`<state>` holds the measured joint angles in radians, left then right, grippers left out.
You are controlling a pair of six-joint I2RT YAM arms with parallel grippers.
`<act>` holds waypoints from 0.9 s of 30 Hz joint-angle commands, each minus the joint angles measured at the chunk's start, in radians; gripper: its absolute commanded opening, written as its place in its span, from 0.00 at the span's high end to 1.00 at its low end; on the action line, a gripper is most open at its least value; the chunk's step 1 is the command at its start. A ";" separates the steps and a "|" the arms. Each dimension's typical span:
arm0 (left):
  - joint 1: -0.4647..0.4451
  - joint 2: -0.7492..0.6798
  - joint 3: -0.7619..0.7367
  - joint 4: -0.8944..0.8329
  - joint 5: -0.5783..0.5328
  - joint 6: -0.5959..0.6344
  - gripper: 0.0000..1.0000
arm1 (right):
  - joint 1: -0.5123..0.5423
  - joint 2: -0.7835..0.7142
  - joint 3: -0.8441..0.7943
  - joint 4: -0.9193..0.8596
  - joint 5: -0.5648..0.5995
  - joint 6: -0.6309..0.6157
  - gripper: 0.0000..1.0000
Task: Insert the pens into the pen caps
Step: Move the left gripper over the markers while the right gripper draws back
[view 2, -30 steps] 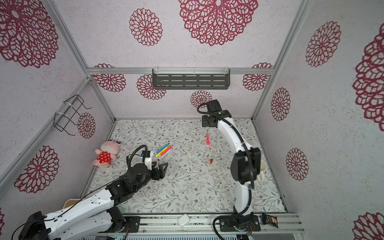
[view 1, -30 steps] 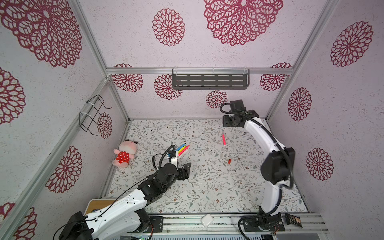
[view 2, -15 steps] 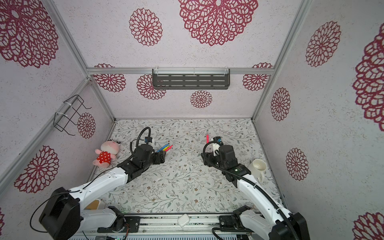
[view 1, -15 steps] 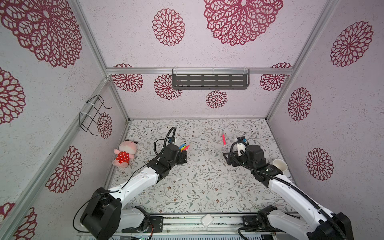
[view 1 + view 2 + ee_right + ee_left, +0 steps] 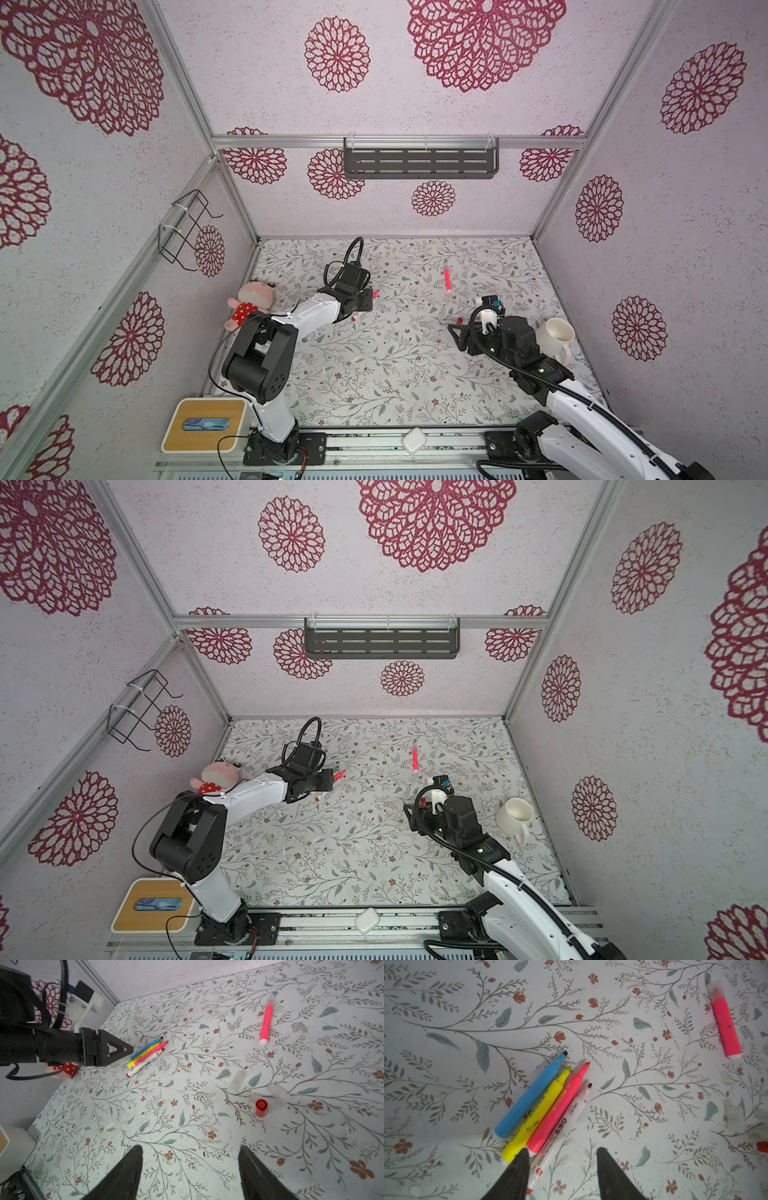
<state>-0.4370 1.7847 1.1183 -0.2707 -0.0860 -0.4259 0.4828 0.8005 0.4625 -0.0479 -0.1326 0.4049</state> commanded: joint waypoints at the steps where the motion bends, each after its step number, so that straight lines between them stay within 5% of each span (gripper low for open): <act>1: 0.014 0.035 0.031 -0.047 0.032 0.039 0.46 | 0.004 -0.001 -0.002 0.042 -0.002 0.019 0.26; 11: 0.011 0.095 0.043 -0.087 0.078 0.029 0.53 | 0.002 -0.011 -0.020 0.062 0.003 0.034 0.26; 27: -0.089 0.154 0.086 -0.190 -0.039 0.068 0.65 | 0.002 -0.019 -0.021 0.072 0.016 0.060 0.27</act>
<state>-0.4976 1.9190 1.1770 -0.4259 -0.0917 -0.3851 0.4824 0.8001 0.4335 -0.0040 -0.1322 0.4473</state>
